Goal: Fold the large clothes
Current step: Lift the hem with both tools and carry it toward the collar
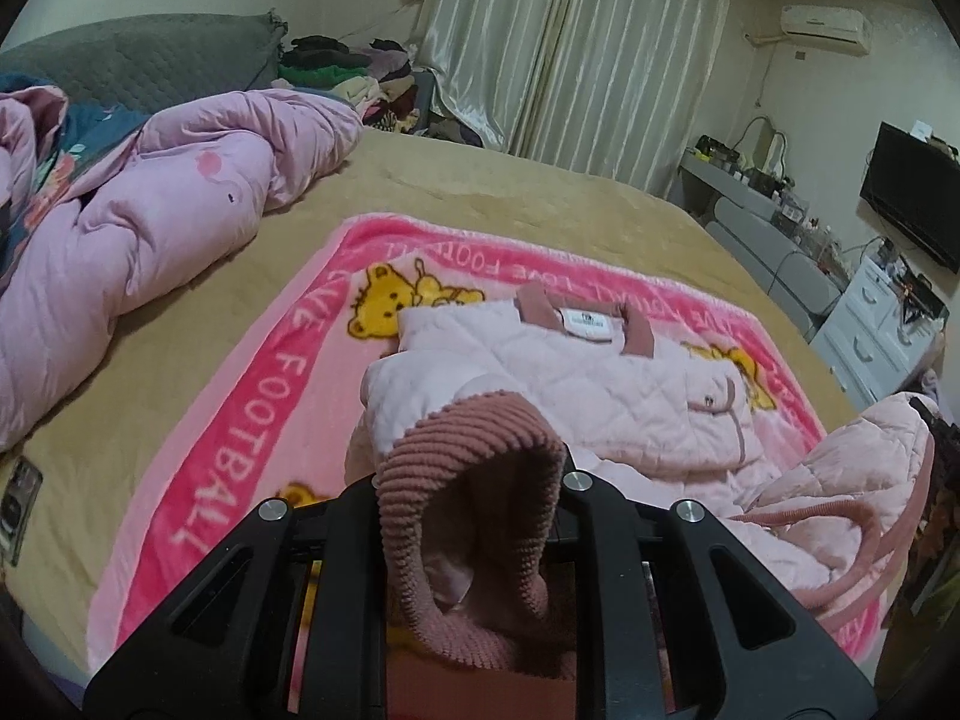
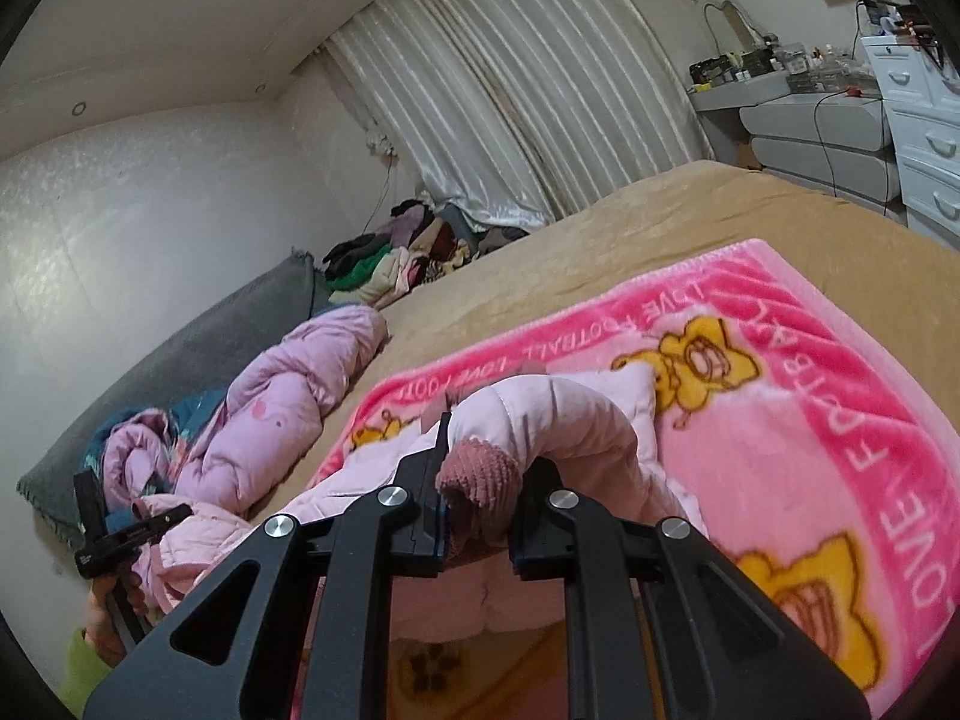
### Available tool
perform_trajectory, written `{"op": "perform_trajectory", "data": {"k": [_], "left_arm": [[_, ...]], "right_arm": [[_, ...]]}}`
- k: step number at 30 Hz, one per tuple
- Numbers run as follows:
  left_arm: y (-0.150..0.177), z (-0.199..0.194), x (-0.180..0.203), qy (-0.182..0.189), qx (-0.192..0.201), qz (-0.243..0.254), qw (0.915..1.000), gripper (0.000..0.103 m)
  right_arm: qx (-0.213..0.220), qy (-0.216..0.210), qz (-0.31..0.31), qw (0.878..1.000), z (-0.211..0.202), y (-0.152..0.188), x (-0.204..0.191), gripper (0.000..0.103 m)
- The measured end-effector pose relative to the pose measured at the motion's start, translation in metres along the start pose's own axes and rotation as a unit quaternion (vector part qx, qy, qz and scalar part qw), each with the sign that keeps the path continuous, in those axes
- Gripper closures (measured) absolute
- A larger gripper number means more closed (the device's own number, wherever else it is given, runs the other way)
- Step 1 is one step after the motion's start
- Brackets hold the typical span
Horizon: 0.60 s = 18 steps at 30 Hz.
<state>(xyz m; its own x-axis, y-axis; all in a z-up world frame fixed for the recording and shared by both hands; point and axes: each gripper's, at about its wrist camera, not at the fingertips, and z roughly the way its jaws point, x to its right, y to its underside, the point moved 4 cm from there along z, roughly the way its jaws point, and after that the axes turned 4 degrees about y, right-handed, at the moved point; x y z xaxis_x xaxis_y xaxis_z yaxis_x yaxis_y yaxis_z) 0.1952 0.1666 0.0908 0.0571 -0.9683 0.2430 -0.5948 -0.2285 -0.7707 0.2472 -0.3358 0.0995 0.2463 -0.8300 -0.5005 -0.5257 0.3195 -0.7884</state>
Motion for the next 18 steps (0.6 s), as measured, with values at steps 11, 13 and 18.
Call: {"op": "perform_trajectory", "data": {"k": [11,13,18], "left_arm": [[-0.047,0.023,0.001,-0.011,0.006,0.003,0.9999,0.092],[-0.055,0.03,0.001,-0.015,0.007,0.004,0.9998,0.092],[-0.068,0.049,-0.001,-0.023,0.004,0.005,0.9997,0.092]], "right_arm": [[0.021,0.015,0.002,1.0,0.044,-0.048,0.001,0.09],[0.023,0.021,0.004,1.0,0.053,-0.056,0.004,0.09],[0.017,0.035,0.007,0.999,0.077,-0.066,0.012,0.09]]}}
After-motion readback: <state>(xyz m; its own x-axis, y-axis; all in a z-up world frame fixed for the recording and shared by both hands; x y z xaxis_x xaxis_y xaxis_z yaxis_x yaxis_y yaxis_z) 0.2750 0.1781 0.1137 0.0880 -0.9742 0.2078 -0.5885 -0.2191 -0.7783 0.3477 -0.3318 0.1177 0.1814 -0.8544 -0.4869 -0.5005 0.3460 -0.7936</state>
